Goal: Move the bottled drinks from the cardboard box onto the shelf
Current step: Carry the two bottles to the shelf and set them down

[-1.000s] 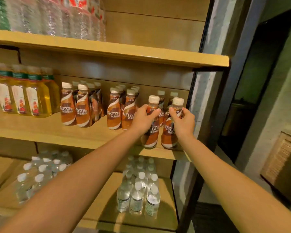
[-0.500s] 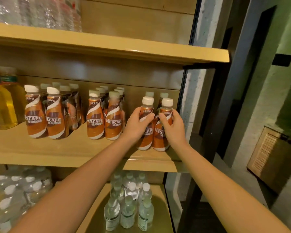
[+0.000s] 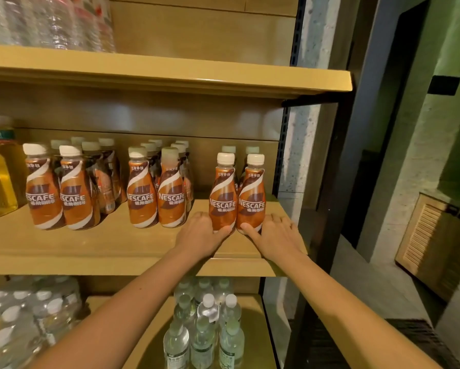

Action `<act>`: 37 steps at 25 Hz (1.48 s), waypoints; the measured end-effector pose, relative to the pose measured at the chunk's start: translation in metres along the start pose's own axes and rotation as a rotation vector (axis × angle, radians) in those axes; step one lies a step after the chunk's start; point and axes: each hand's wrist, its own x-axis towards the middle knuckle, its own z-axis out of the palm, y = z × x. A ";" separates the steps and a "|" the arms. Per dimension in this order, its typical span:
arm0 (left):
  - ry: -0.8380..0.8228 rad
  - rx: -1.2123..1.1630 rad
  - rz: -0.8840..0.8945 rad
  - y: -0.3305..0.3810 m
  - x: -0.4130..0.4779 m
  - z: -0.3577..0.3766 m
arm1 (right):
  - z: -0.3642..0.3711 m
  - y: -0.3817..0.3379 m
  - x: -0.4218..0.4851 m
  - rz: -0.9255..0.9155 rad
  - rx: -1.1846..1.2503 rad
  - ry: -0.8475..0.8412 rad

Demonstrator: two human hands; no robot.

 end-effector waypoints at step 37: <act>0.071 0.043 0.480 0.147 -0.127 -0.080 | -0.174 0.036 -0.136 -0.287 0.255 0.106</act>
